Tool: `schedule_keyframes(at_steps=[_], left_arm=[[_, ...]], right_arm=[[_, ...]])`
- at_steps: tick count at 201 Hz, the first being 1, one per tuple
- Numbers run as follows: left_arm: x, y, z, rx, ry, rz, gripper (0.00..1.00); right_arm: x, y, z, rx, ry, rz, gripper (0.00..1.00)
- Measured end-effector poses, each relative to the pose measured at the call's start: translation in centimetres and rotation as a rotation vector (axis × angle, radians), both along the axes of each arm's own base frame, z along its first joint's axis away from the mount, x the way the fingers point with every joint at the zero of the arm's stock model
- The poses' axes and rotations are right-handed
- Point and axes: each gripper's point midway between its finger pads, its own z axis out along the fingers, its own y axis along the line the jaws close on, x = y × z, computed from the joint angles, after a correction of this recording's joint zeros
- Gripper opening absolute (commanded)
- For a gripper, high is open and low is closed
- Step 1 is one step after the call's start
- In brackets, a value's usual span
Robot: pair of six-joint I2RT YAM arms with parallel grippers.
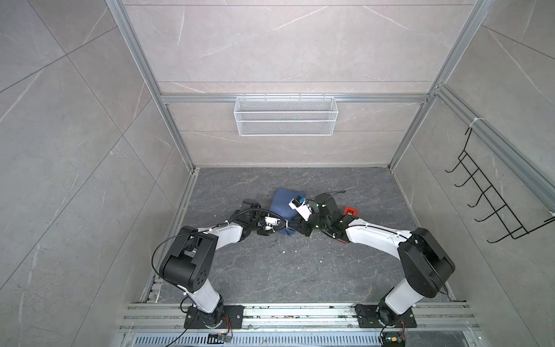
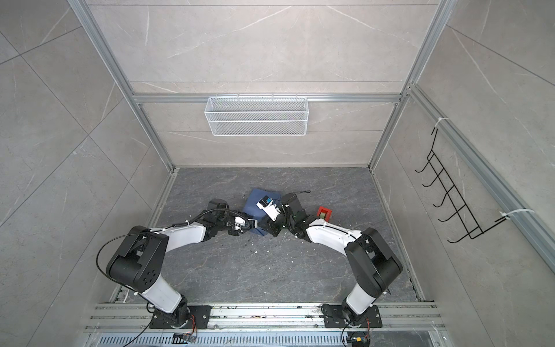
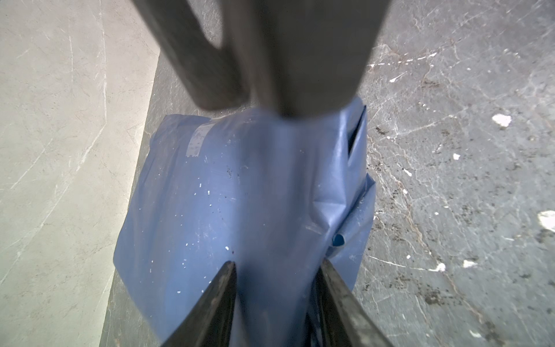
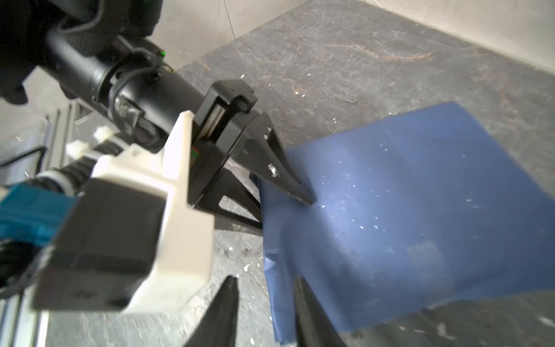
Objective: Wrap a gift box in wrapping paper
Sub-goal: Fifth fold the wrapping paper around the gift box.
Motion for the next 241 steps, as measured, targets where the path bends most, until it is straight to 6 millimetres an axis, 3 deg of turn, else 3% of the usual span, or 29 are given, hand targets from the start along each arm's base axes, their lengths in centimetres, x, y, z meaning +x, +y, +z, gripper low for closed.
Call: schedule_keyframes(at_steps=[29, 71, 134, 170, 214, 241], left_arm=[[0.0, 0.0, 0.0, 0.001, -0.001, -0.002, 0.46], [0.0, 0.0, 0.0, 0.002, -0.003, -0.004, 0.46], [0.0, 0.0, 0.0, 0.001, -0.002, -0.005, 0.46], [0.0, 0.0, 0.0, 0.002, -0.004, -0.007, 0.46], [0.0, -0.1, 0.0, 0.001, -0.004, -0.008, 0.46], [0.0, -0.1, -0.1, 0.001, -0.004, -0.009, 0.46]], right_arm=[[0.6, 0.1, -0.8, -0.054, -0.006, 0.016, 0.32], [0.6, -0.1, -4.5, -0.151, 0.030, 0.038, 0.31], [0.8, 0.2, -4.4, -0.239, -0.082, 0.044, 0.36], [-0.5, 0.6, -3.2, -0.228, -0.123, 0.063, 0.39], [0.2, 0.5, -3.8, -0.275, -0.173, 0.038, 0.29], [0.5, 0.2, -4.7, -0.312, -0.198, 0.019, 0.29]])
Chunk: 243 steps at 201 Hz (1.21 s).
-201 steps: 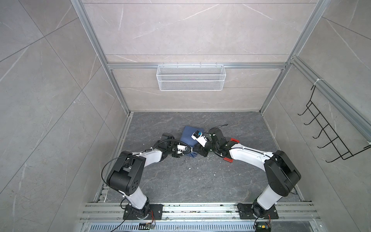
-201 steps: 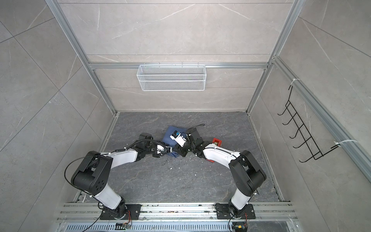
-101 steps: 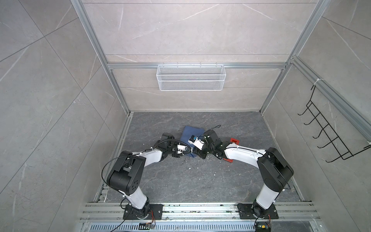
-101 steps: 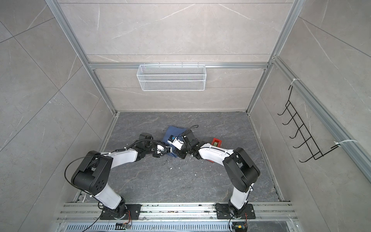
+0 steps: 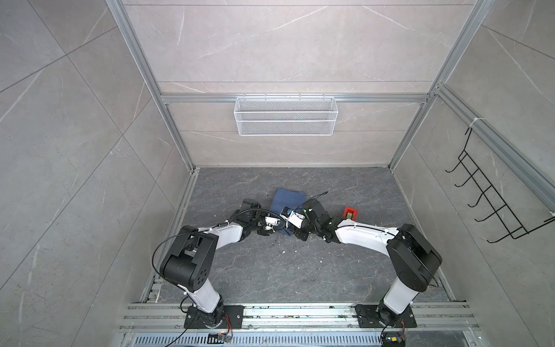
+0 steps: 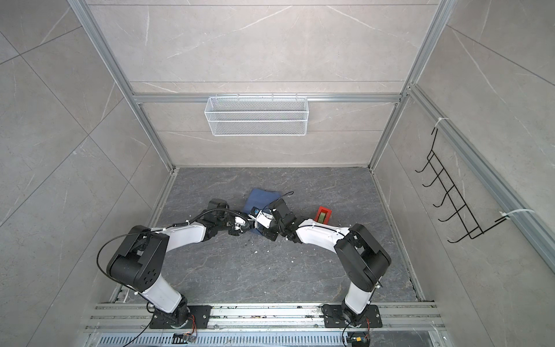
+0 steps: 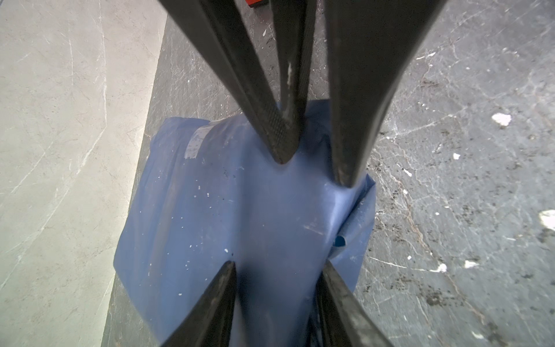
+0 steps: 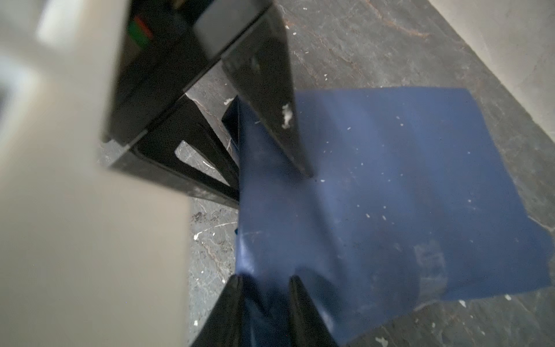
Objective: Wrap a gift box in wrapping paper
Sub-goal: Fifth fold the wrapping paper around the gift box.
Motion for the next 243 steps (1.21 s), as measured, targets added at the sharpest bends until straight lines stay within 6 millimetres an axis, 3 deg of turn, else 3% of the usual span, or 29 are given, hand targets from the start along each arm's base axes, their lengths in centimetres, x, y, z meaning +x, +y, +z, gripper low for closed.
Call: schedule_keyframes(at_steps=[72, 93, 124, 138, 171, 199, 243], left_arm=[[0.0, 0.0, 0.0, 0.010, -0.020, -0.015, 0.46], [0.0, 0.0, -0.1, 0.013, -0.025, -0.021, 0.46], [-0.1, -0.1, 0.0, 0.013, -0.029, -0.031, 0.46], [-0.1, -0.1, -0.1, 0.011, -0.028, -0.031, 0.46], [-0.1, -0.1, -0.1, 0.010, -0.025, -0.028, 0.46], [0.0, -0.1, -0.1, 0.010, -0.023, -0.027, 0.46], [0.0, 0.0, -0.3, 0.012, -0.021, -0.025, 0.46]], right_arm=[[0.6, 0.0, -0.1, -0.050, -0.098, -0.042, 0.24], [0.4, -0.2, -0.1, -0.029, -0.126, -0.053, 0.38], [-1.1, -1.0, 0.8, 0.040, -0.151, -0.044, 0.70], [-1.5, -0.7, 1.3, 0.070, -0.173, -0.028, 0.74], [-1.2, 0.3, 1.6, 0.096, -0.216, -0.010, 0.73], [0.0, 1.2, 2.4, 0.105, -0.270, -0.016, 0.66], [1.0, 1.7, 1.6, 0.060, -0.286, -0.008, 0.58]])
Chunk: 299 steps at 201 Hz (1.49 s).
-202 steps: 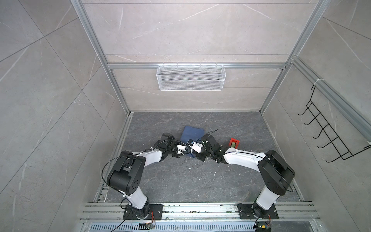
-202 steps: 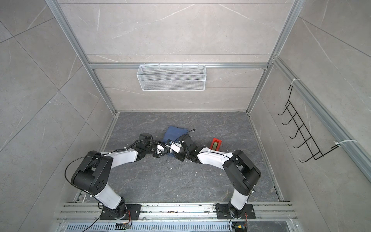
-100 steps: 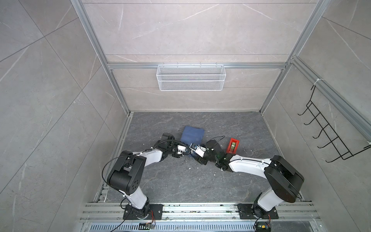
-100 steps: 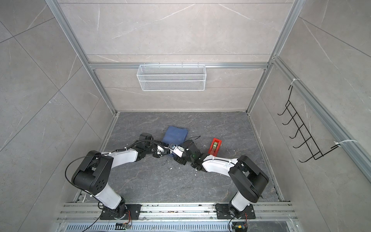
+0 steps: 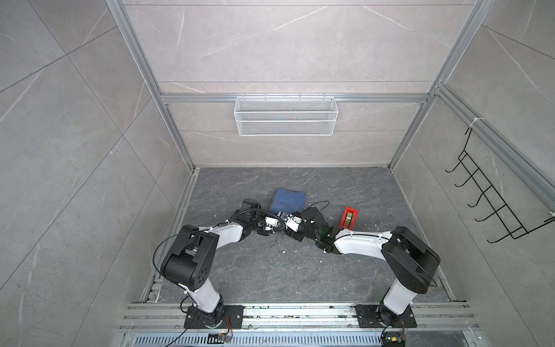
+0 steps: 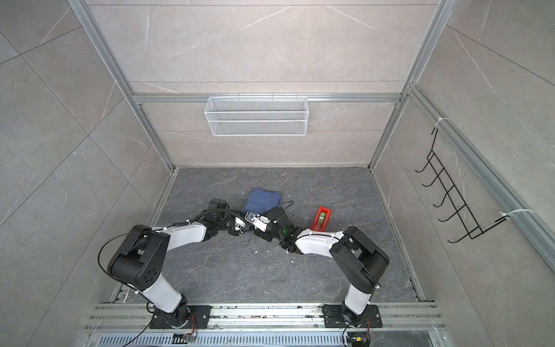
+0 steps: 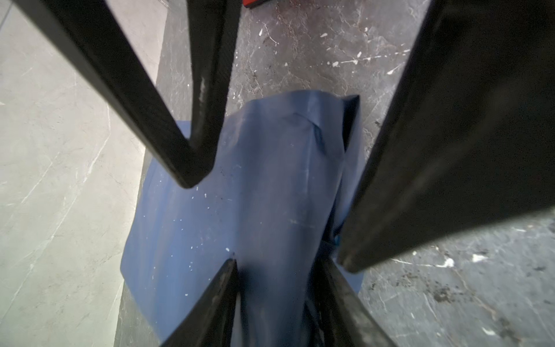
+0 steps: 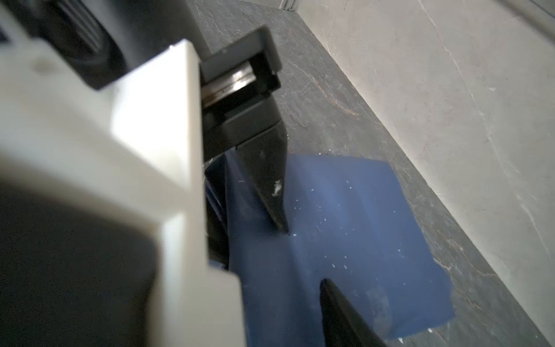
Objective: Wrap a gift box in wrapping paper
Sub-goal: Fifth fold the wrapping paper around the gift box.
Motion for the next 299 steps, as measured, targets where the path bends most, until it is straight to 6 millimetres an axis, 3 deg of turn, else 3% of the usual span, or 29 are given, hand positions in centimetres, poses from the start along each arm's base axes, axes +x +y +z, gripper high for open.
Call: schedule_keyframes(at_steps=[52, 64, 81, 106, 125, 147, 181, 255, 279, 299], left_arm=[[1.0, 0.5, -0.1, 0.031, -0.050, 0.028, 0.46], [1.1, 0.5, 0.0, 0.030, -0.048, 0.031, 0.46], [0.9, 0.3, 0.0, 0.030, -0.051, 0.019, 0.45], [0.6, -0.1, 0.0, 0.021, -0.040, 0.009, 0.45], [0.6, -0.1, 0.1, 0.016, -0.029, 0.014, 0.45], [0.6, -0.1, 0.1, 0.012, -0.023, 0.017, 0.44], [0.7, 0.0, 0.1, 0.010, -0.015, 0.022, 0.44], [0.8, 0.1, 0.1, 0.002, -0.007, 0.023, 0.43], [0.7, 0.1, 0.1, 0.003, -0.009, 0.021, 0.43], [0.7, 0.1, 0.1, 0.003, -0.006, 0.022, 0.43]], right_arm=[[0.6, -0.3, -0.8, -0.005, 0.006, -0.031, 0.46], [0.9, -0.4, -0.5, -0.012, -0.027, -0.028, 0.49], [0.7, -0.8, -0.3, -0.001, -0.062, -0.029, 0.61], [-1.0, -2.3, 0.5, 0.033, -0.089, -0.016, 0.77], [-2.2, -2.4, 0.7, 0.050, -0.103, 0.018, 0.81], [-2.1, -2.2, 0.3, 0.070, -0.119, 0.016, 0.88], [-1.4, -1.6, -1.4, 0.099, -0.137, 0.005, 0.88], [0.5, 1.1, 1.1, 0.196, -0.280, -0.007, 0.87], [0.4, 0.5, 1.1, 0.189, -0.309, -0.027, 0.88], [-1.1, -1.7, -0.9, 0.150, -0.284, -0.052, 0.87]])
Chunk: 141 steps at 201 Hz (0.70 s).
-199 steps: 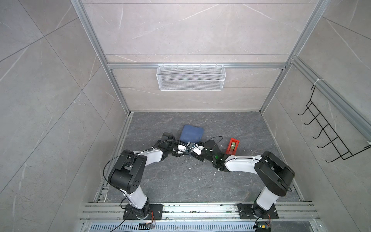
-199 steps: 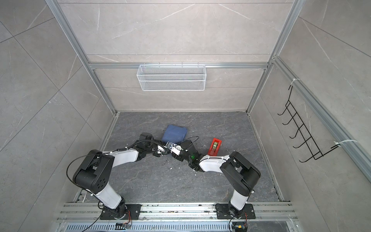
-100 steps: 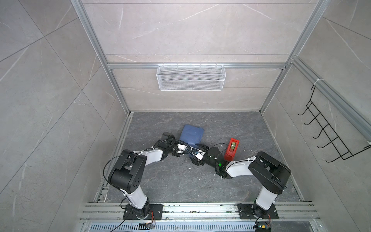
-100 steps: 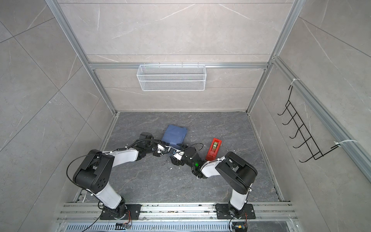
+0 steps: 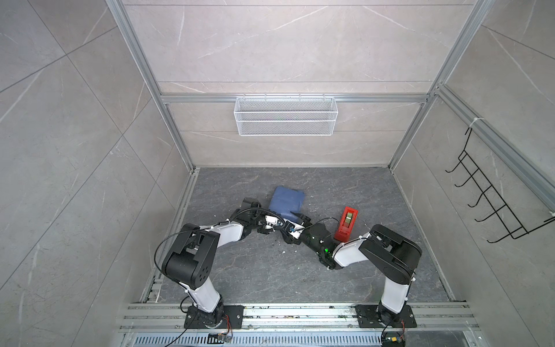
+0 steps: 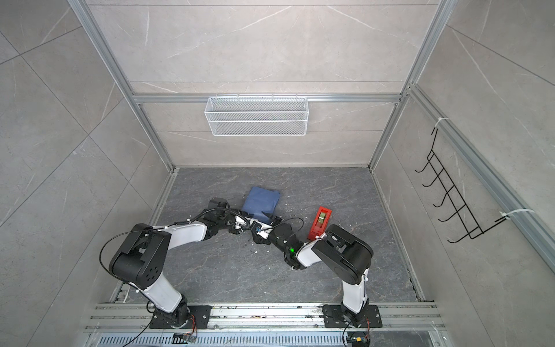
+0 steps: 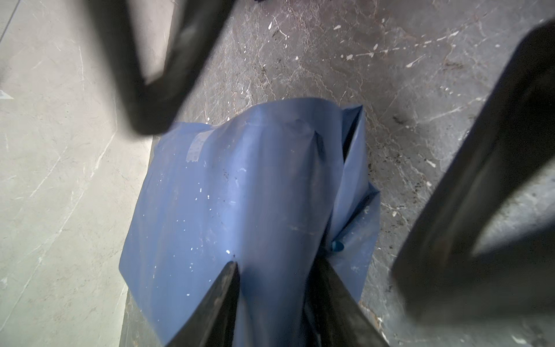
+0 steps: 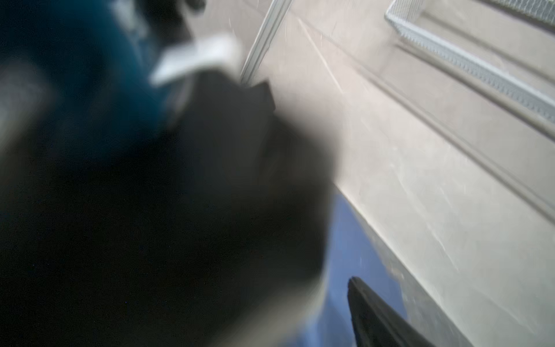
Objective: Wrap a gift box in wrapping paper
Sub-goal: Fifth fold the wrapping paper around the gift box.
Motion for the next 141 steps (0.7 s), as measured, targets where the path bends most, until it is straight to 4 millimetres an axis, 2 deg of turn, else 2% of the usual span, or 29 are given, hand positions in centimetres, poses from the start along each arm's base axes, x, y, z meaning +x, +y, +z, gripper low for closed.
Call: schedule_keyframes(at_steps=[17, 44, 54, 93, 141], left_arm=[[0.0, 0.0, 0.0, 0.000, 0.003, 0.001, 0.43], [0.0, 0.0, 0.0, 0.001, 0.005, 0.001, 0.43], [0.0, 0.0, 0.1, 0.001, 0.007, 0.001, 0.43], [0.0, 0.0, 0.1, 0.004, 0.013, 0.001, 0.43], [0.0, 0.0, 0.1, 0.006, 0.017, 0.002, 0.43]], right_arm=[[-1.1, -1.4, -0.6, 0.005, 0.047, -0.024, 0.87], [-1.3, -2.0, 2.4, 0.155, 0.069, -0.087, 0.86], [-1.2, -2.2, 2.8, 0.194, 0.082, -0.130, 0.87], [-1.2, -2.4, 1.4, 0.282, 0.213, -0.340, 0.88], [-2.8, -2.4, -1.4, 0.341, 0.365, -0.445, 0.87]])
